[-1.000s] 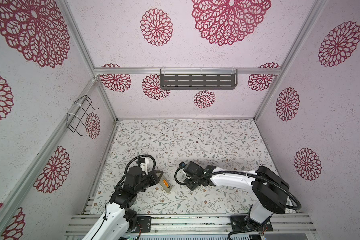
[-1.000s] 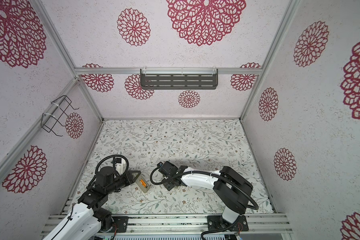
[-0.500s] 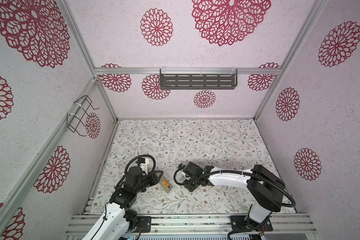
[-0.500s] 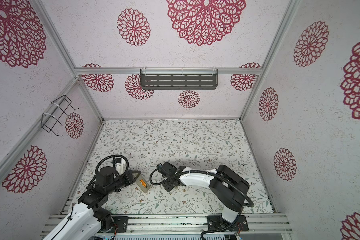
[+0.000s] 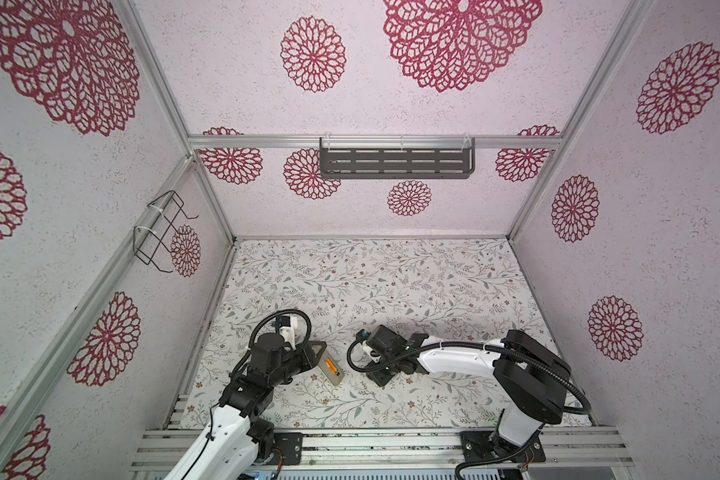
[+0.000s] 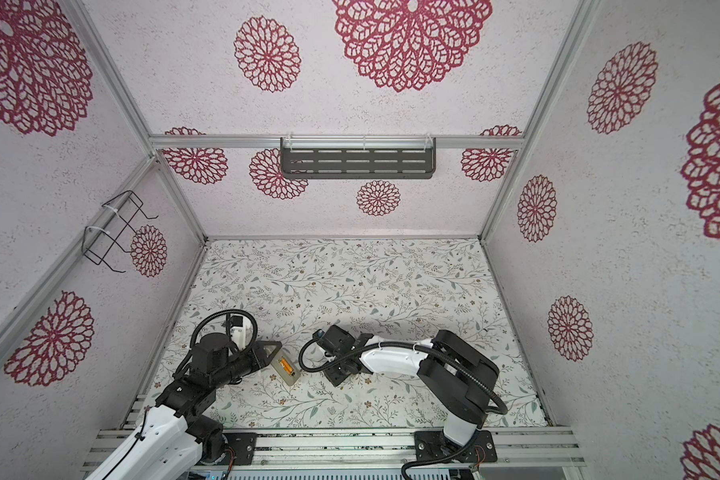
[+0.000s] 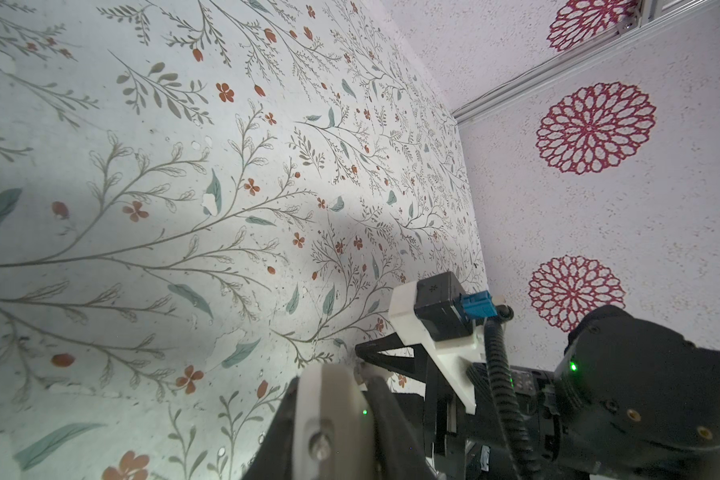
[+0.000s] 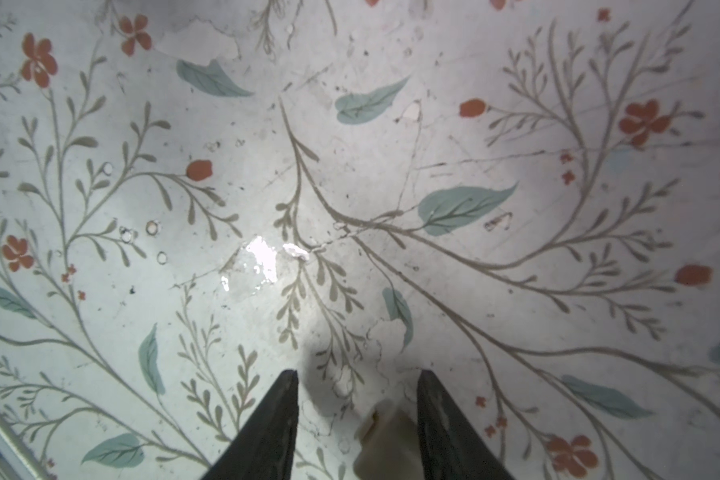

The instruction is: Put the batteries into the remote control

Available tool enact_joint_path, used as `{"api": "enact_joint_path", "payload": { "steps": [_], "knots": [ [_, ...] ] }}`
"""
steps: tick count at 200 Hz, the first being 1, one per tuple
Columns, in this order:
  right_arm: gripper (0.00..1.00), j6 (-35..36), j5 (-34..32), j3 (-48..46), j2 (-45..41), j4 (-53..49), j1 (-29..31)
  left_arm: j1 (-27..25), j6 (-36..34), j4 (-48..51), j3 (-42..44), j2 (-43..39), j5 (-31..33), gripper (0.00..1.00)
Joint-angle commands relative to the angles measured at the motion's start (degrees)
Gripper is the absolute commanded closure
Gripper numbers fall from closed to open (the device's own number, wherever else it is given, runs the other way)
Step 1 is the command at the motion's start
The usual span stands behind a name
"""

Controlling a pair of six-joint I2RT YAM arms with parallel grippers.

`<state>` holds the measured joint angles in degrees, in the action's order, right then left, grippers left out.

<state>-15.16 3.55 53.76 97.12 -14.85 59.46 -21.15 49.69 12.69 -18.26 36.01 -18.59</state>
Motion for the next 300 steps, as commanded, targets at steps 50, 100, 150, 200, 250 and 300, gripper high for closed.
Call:
{"api": "enact_joint_path", "payload": {
  "steps": [50,100,150,200,250,300],
  "knots": [
    [0.53,-2.23,0.76,-2.75,-4.37,-1.8,2.88,-0.35,-0.76,-2.36,-0.95,0.11,0.13,1.0],
    [0.54,-1.52,1.28,-2.29,-4.58,-3.96,5.63,-0.35,-0.74,-2.41,-0.91,0.29,0.13,1.0],
    [0.55,-4.67,0.79,-6.19,-8.52,-5.28,6.19,-0.34,-0.78,-2.39,-0.97,0.42,0.37,1.0],
    [0.55,-8.12,-0.86,-10.38,-12.93,-7.08,6.35,-0.33,-1.03,-3.63,-1.34,2.07,-0.18,1.0],
    [0.56,-10.93,-7.98,-8.52,-16.26,-15.07,6.37,-0.34,-1.31,-4.82,-1.34,3.0,-0.71,1.0],
    [0.51,-11.73,-11.38,-5.69,-19.68,-18.46,6.3,-0.37,-1.7,-5.22,-1.41,2.88,-1.54,1.0]
  ]
}}
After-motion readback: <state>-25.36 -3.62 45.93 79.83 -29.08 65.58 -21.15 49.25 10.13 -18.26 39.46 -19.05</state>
